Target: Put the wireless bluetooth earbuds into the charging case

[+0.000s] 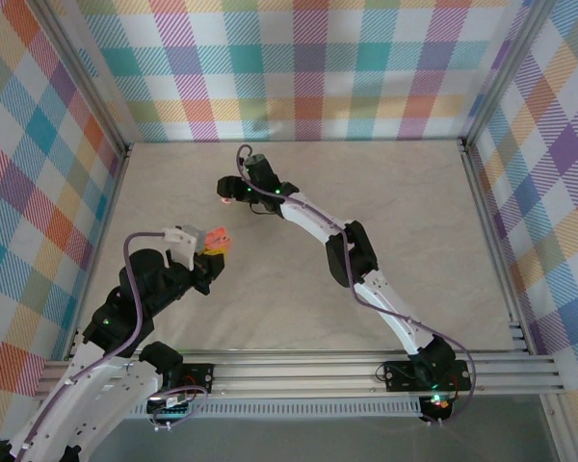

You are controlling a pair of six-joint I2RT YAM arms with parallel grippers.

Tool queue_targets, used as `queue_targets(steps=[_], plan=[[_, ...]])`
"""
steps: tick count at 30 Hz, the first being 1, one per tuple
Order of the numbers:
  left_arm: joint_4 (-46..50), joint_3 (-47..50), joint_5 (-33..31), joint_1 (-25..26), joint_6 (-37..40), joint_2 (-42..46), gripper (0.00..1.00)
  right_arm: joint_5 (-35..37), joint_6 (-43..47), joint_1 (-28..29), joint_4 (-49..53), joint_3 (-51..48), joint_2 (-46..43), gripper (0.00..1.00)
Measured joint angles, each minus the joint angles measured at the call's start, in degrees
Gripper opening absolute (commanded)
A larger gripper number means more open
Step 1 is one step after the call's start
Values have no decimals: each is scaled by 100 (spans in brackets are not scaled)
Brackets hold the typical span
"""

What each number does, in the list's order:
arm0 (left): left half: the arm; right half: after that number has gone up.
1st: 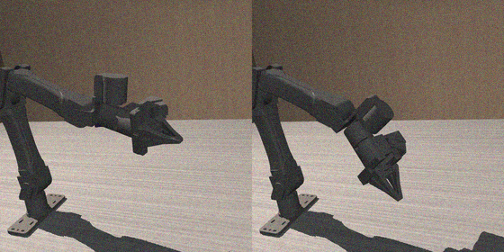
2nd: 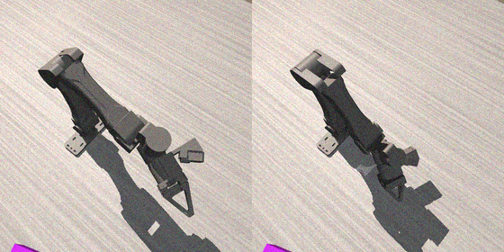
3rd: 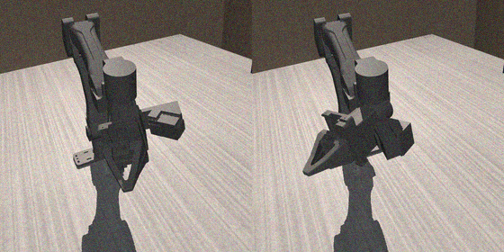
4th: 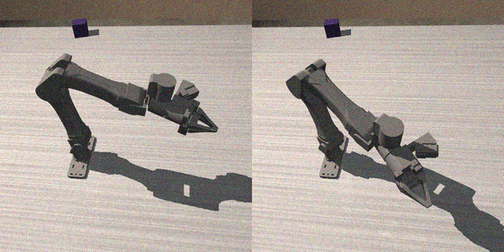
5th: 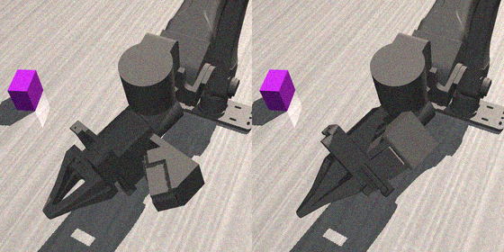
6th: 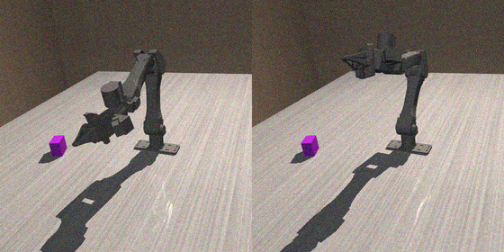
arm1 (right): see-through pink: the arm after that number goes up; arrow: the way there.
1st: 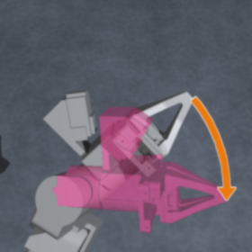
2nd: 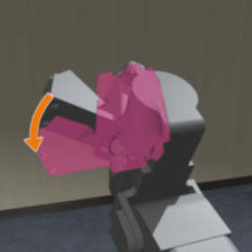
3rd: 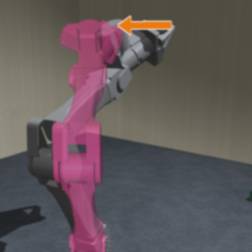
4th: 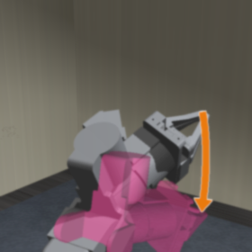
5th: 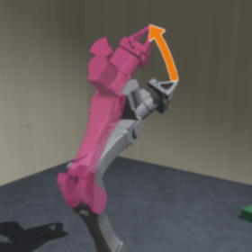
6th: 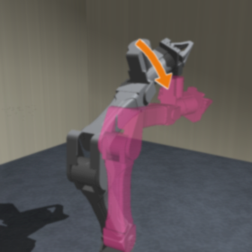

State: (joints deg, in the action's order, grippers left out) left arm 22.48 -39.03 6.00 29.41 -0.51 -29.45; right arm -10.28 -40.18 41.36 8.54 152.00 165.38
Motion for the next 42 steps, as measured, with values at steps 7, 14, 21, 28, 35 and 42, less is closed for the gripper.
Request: queue_targets(steps=[7, 14, 21, 28, 35, 42], plan=[[-2, 0, 50, 0, 17, 7, 0, 278, -205, 109, -378, 393, 413, 67], [2, 15, 50, 0, 15, 129, 0, 343, -138, 350, -457, 422, 463, 65], [59, 22, 46, 0, 17, 348, 0, 358, 4, 476, -354, 422, 463, 58], [216, 26, 33, -2, 15, 570, 0, 313, 164, 485, -321, -197, 107, 49], [313, 31, 33, 0, 15, 612, 0, 229, 505, 516, 254, -699, -326, 41], [315, 31, 37, -2, 13, 612, 0, 221, 1027, 549, 826, -1307, -802, 31]])
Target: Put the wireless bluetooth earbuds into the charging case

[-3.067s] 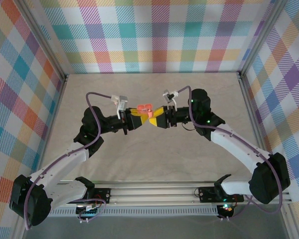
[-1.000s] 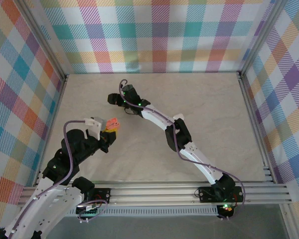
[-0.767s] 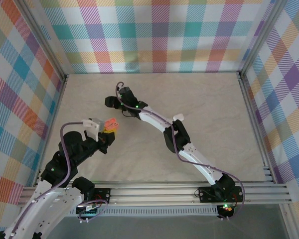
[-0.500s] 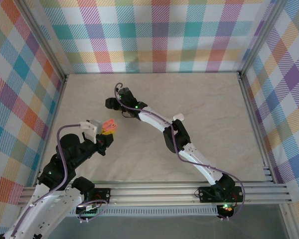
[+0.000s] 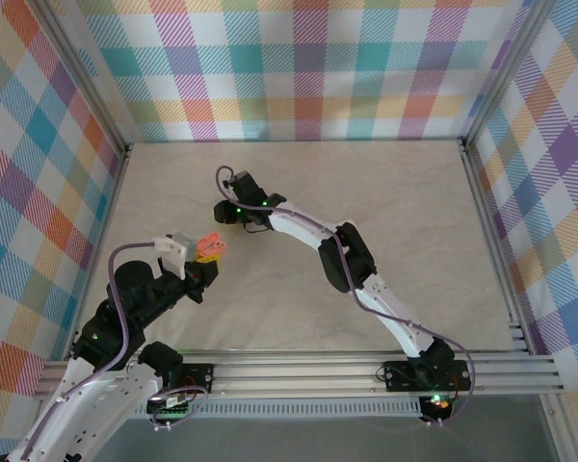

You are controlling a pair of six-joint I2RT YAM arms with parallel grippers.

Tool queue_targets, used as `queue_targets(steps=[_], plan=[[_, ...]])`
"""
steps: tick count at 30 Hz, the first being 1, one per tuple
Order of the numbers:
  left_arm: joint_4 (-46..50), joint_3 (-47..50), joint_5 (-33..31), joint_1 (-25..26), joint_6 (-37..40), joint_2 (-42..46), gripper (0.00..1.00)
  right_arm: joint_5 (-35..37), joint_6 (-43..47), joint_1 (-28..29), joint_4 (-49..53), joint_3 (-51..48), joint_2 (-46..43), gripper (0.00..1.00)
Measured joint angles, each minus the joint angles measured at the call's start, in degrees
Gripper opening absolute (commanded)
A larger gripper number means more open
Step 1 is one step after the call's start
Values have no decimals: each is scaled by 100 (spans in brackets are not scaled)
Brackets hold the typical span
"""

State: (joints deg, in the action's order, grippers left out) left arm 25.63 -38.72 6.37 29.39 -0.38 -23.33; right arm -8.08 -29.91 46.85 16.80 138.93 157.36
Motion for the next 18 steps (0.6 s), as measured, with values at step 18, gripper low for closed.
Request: queue_targets(steps=[18], plan=[[20, 0, 17, 2, -2, 0, 0, 101, 483, 59, 243, 507, -96, 49]])
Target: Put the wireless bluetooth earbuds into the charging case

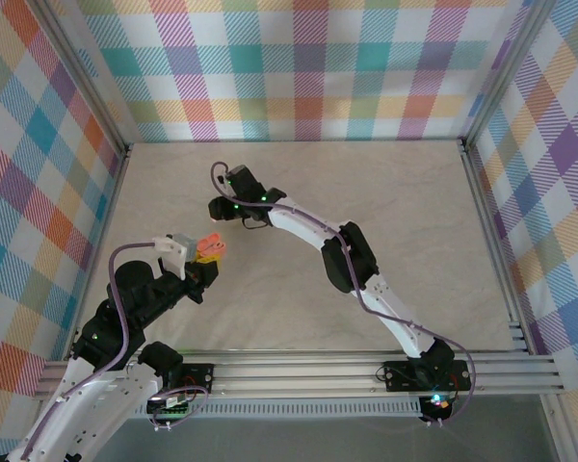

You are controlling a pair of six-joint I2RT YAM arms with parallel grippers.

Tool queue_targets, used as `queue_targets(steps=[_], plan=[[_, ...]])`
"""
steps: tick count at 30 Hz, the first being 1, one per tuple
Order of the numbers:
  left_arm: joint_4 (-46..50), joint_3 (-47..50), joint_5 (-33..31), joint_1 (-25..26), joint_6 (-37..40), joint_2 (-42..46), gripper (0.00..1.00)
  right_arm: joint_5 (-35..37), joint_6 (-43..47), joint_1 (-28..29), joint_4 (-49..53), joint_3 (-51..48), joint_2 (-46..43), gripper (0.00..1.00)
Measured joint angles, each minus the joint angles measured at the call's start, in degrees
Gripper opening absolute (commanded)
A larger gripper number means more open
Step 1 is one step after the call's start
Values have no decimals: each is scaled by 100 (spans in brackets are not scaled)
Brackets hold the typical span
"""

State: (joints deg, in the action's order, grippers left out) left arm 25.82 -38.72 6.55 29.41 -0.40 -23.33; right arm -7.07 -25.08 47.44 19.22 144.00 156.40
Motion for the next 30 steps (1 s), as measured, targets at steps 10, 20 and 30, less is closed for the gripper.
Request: queue_targets(steps=[10, 20, 30], plan=[[2, 0, 0, -2, 0, 52, 0, 503, 7, 245, 22, 452, 535, 51], [24, 2, 2, -2, 0, 225, 0, 1128, -319, 409, 17, 619, 697, 44], [131, 2, 0, -2, 0, 332, 0, 1572, -446, 439, 83, 531, 686, 24]])
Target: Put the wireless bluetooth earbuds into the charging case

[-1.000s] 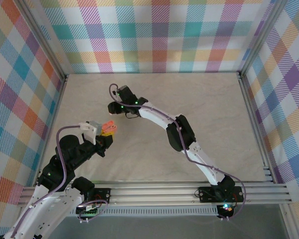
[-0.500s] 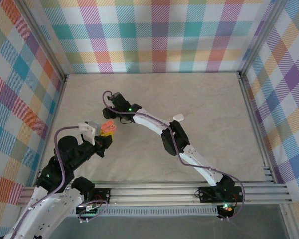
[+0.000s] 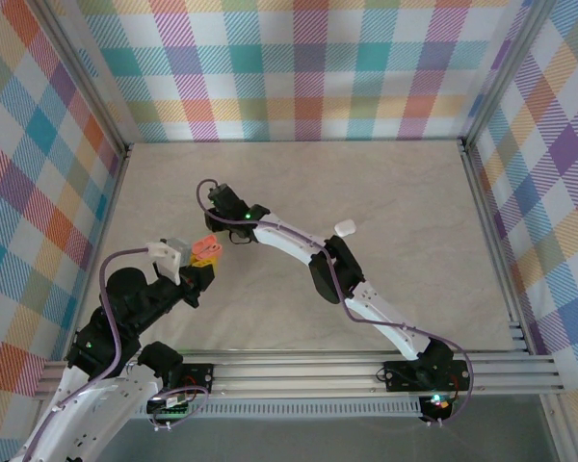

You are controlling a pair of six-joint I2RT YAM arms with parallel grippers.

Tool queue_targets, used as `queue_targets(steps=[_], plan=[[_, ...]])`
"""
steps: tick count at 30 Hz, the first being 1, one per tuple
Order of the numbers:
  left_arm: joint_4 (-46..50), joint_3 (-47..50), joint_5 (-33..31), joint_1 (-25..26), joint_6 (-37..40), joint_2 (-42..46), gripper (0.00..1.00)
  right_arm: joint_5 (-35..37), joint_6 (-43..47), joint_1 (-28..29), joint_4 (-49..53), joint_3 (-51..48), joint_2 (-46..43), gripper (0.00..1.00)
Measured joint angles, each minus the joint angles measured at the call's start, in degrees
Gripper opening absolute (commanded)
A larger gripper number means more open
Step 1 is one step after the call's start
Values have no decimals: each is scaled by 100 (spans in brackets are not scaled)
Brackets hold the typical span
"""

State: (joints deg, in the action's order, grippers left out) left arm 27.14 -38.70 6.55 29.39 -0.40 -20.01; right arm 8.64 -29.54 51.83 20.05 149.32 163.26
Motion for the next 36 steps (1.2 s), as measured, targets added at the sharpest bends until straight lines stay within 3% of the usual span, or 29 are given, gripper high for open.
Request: queue_targets(steps=[7, 17, 21, 26, 31, 36], plan=[[39, 2, 0, 0, 0, 0, 0, 33, 98, -4, -468, -1309, -723, 10], [-232, 306, 420, 0, 55, -72, 0, -315, 258, -234, -496, -3128, -1961, 4], [-822, 693, 1049, 0, 225, -238, 0, -776, 146, -627, -522, -4638, -3134, 1], [-1845, 1062, 1696, 0, 402, -850, 0, -1705, -131, -1578, -380, -6083, -4605, 0], [-2935, 1268, 1937, 2, 560, -1624, 0, -2404, -39, -2450, 422, -6614, -5637, 0], [-4015, 1349, 1926, 96, 820, -2546, 0, -2940, 306, -2553, 1626, -6627, -6478, 0]])
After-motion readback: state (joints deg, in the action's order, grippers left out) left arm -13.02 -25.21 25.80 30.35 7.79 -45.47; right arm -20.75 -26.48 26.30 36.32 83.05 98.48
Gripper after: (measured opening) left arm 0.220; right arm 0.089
